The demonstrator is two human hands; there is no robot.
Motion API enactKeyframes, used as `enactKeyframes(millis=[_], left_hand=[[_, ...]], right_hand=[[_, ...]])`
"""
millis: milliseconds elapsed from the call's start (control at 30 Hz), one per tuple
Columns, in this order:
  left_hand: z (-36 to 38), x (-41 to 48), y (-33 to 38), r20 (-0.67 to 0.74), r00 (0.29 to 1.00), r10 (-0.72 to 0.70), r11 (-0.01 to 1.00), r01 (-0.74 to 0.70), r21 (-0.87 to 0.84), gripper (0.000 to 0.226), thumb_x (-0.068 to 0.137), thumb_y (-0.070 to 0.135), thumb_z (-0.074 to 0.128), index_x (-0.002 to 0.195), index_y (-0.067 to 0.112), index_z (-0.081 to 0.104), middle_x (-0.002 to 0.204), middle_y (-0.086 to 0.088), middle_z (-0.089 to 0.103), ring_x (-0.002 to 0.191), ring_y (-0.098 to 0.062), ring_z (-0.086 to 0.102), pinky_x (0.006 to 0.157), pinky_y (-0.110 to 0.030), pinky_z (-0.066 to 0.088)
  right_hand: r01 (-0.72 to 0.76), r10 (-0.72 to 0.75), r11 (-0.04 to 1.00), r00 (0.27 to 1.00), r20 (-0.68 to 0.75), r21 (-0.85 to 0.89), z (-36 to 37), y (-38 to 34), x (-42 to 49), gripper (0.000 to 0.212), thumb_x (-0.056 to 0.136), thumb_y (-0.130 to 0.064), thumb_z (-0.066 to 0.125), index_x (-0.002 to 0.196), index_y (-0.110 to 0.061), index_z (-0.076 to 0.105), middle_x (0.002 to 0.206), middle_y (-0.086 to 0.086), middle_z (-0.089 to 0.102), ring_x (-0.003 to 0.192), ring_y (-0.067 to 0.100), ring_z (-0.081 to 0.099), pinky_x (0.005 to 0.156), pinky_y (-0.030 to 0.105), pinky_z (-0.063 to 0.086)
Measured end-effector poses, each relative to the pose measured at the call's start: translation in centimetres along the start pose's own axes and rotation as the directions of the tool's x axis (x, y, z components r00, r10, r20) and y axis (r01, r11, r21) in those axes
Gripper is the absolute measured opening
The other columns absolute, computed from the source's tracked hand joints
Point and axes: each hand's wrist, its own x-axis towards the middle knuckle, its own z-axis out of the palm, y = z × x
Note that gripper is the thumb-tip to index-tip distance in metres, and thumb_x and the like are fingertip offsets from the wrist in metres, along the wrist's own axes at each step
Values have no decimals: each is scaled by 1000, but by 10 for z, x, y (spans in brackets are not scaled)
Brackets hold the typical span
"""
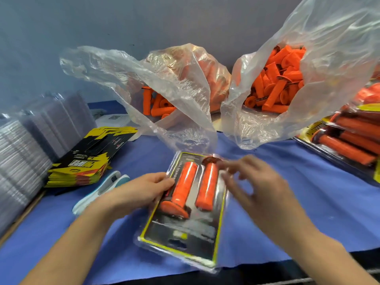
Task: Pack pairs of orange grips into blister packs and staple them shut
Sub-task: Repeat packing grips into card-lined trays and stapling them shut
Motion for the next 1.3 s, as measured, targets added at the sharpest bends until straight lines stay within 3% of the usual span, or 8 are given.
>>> enactKeyframes(millis=[67,133,300,400,600,767,933,1300], left_hand=[[-14,4,3,109,992,64,975,-85,206,26,103,37,47,103,17,65,88,11,64,80,-3,55,81,-21,46],[-23,10,8,183,978,104,917,-165,363,24,102,38,48,101,21,64,87,9,65,81,-5,56,88,-30,47],[-21,35,25,4,951,310,804,-264,533,10,95,36,61,87,36,67,75,20,67,67,6,59,72,-27,47],[-11,44,28,-182,907,380,803,-226,552,7,90,41,65,88,35,68,79,19,69,69,4,60,78,-35,52],[0,34,36,-357,790,499,769,-213,603,18,96,35,57,108,24,66,103,7,68,104,-18,59,94,-44,46],[56,-20,45,-310,550,775,584,-439,682,18,98,39,47,94,25,59,90,8,58,86,-15,53,80,-33,43],[112,-37,19,-2,610,792,260,-334,906,21,85,42,59,95,24,64,90,4,59,81,-20,58,69,-35,50],[79,-25,3,-66,543,837,260,-287,922,9,88,19,69,82,22,62,78,3,55,70,-21,55,61,-34,47]], right_hand=[[-423,417,902,905,83,87,-7,28,8,38,92,-47,55,127,-34,57,111,-9,59,81,3,57,69,27,47],[-670,624,737,725,292,88,-4,48,10,52,91,-43,61,139,-33,44,122,-3,55,78,8,60,65,29,47],[-831,544,479,533,648,281,11,55,11,44,95,-18,61,137,-11,50,64,-3,66,50,10,58,51,25,52],[-859,434,408,481,761,310,1,49,11,29,96,-7,50,112,-16,72,65,-2,68,59,11,61,60,24,57],[-858,270,306,494,826,413,-4,43,0,21,90,-22,61,104,-23,77,94,3,75,76,11,61,77,23,56],[-849,298,249,525,797,466,9,36,-2,18,87,-19,66,101,-21,78,95,4,75,73,8,63,74,21,54],[-839,369,232,544,753,492,11,31,-3,19,93,-5,60,100,-9,77,82,3,71,68,7,63,65,18,52],[-810,438,349,586,682,472,-7,44,-1,18,91,-10,63,95,-16,80,77,0,69,65,10,52,64,18,51]])
